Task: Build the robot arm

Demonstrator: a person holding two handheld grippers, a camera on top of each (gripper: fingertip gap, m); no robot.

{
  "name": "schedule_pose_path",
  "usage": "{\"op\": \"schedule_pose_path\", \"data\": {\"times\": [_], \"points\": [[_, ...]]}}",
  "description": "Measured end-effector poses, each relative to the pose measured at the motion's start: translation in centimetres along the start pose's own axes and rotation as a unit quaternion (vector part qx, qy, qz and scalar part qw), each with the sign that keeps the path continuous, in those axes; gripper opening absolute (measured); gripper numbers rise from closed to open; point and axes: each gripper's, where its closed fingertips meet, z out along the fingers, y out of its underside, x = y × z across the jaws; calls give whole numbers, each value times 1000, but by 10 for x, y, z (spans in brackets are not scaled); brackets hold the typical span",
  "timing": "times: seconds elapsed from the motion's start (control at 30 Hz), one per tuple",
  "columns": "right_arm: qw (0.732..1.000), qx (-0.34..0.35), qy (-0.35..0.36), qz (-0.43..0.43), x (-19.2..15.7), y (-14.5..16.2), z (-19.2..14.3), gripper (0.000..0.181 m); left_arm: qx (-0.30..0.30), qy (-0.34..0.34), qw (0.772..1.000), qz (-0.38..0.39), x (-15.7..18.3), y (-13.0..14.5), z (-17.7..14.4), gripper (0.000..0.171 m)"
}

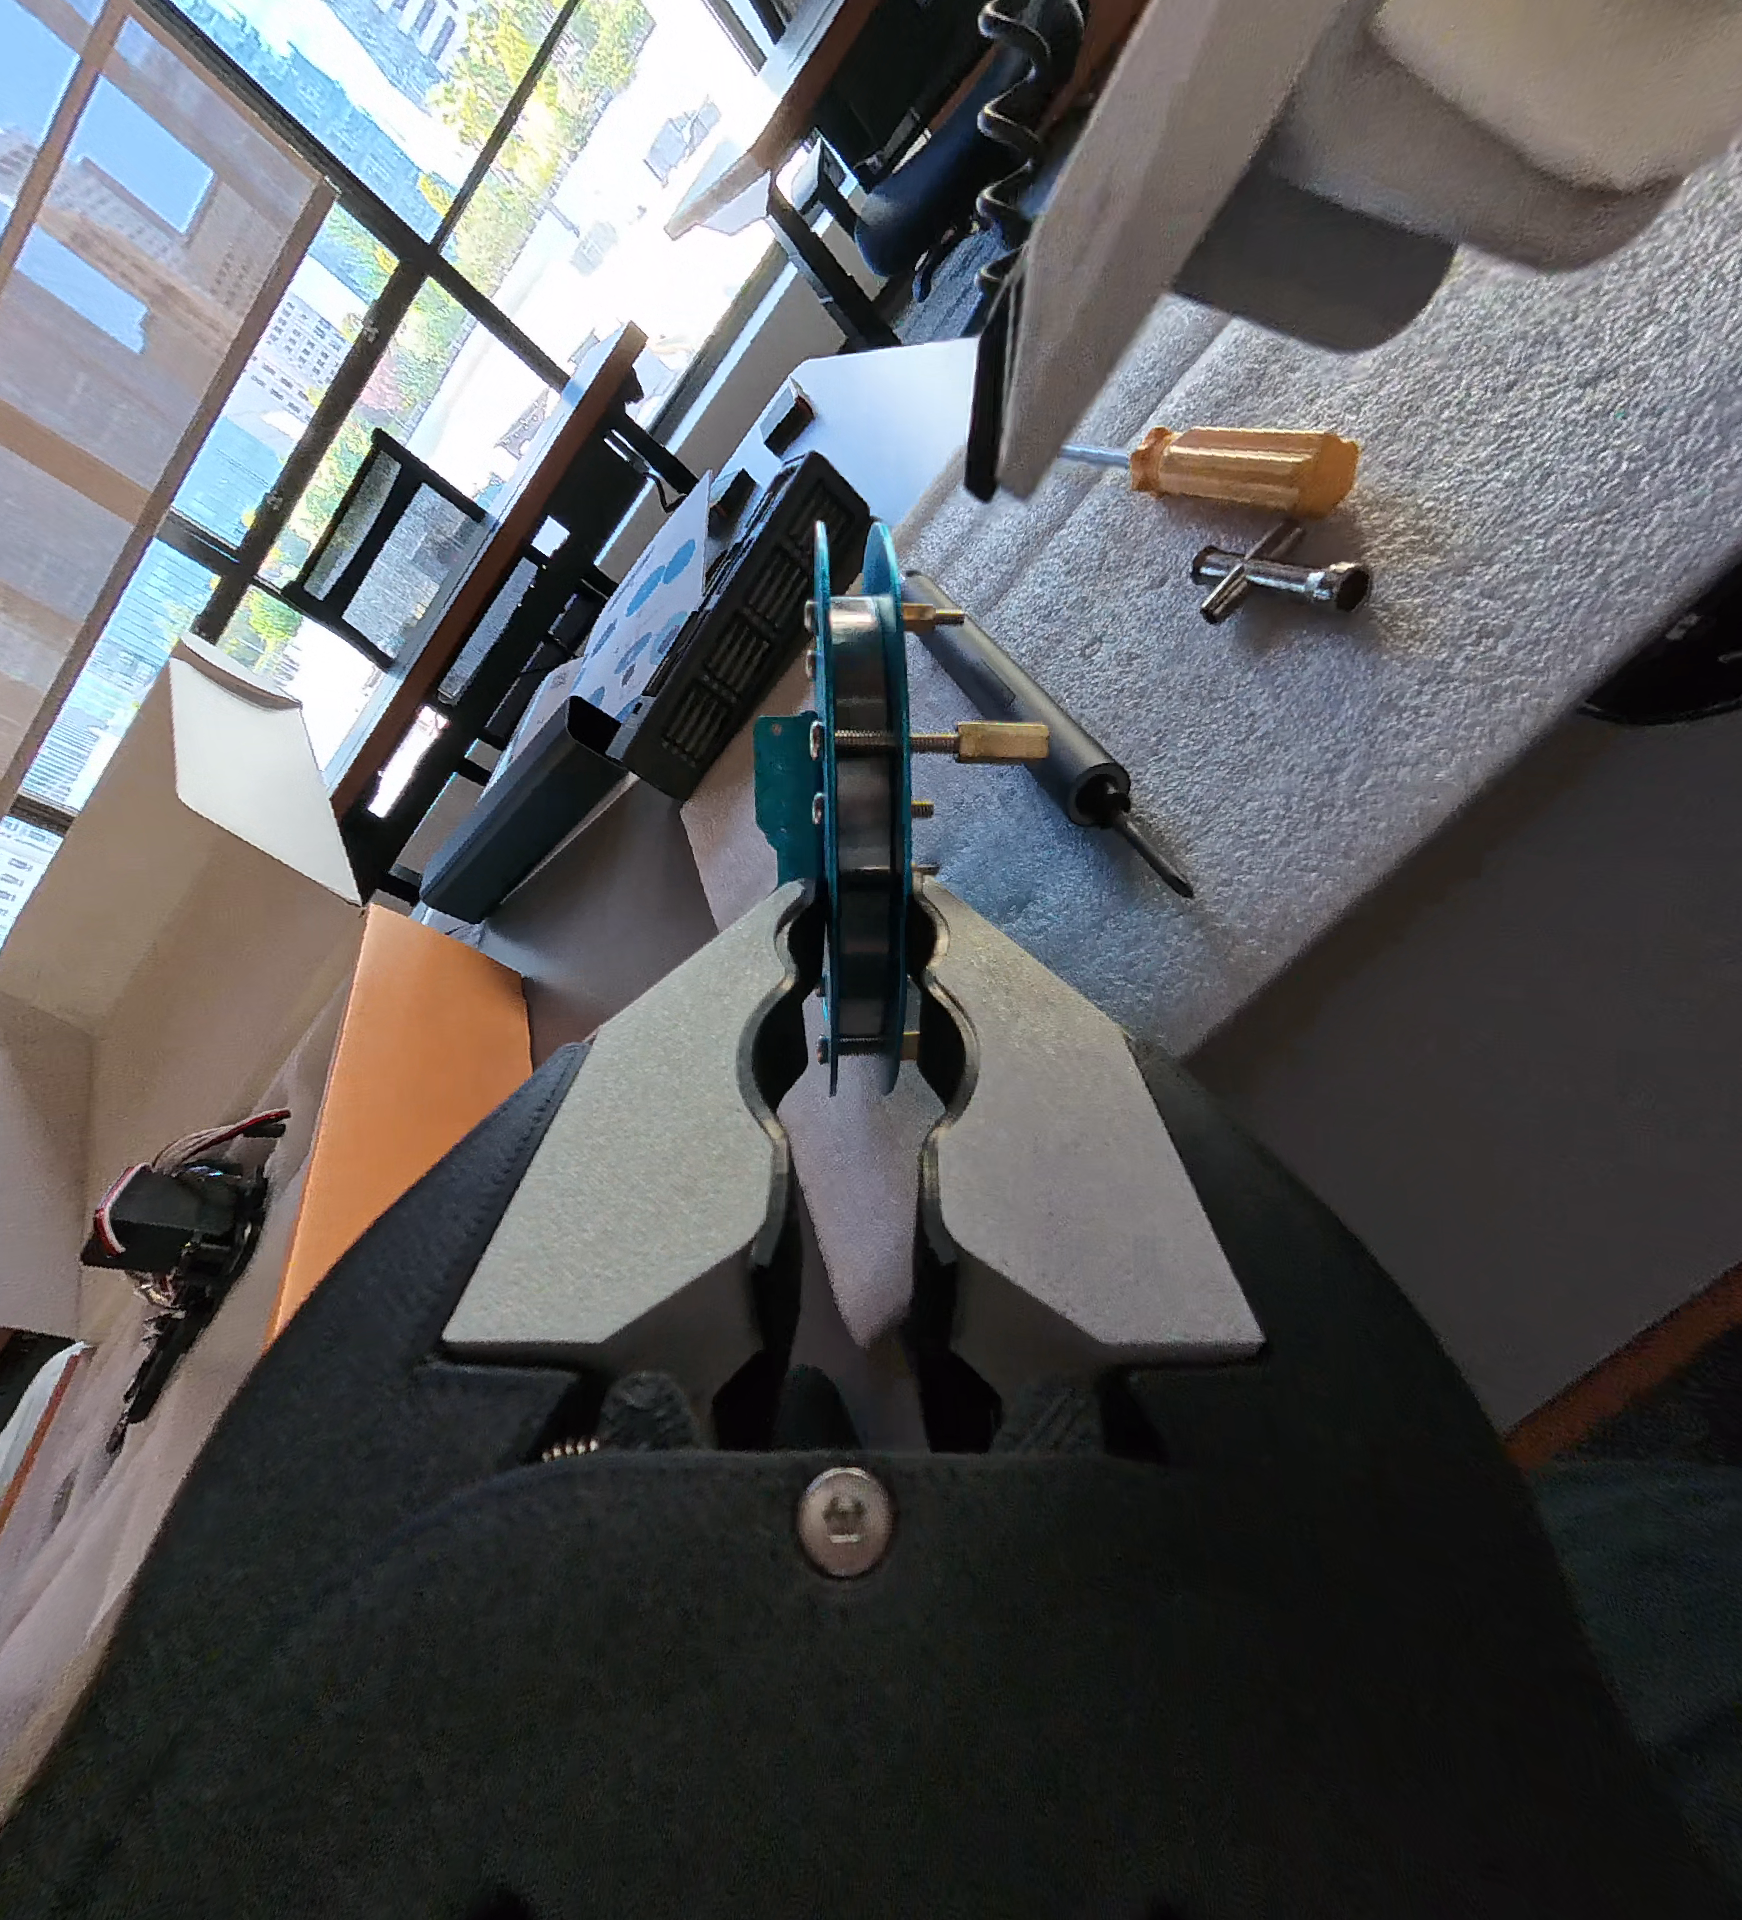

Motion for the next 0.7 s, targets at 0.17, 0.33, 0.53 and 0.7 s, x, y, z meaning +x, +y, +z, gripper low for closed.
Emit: {"op": "schedule_pose_path", "data": {"times": [0.17,0.33,0.53,0.7], "points": [[994,-30,42,-98,-4,10,14,35,-2,0,1000,4,2,-1,0,15],[981,-70,73,-163,-1,22,33,32,-9,5,1000,-29,0,-1,1,15],[978,-73,79,-179,-3,21,42,5,6,8,997,-81,-4,-12,-1,25],[971,-87,83,-207,-3,19,42,6,50,20,997,-56,-10,-35,-6,20]]}}
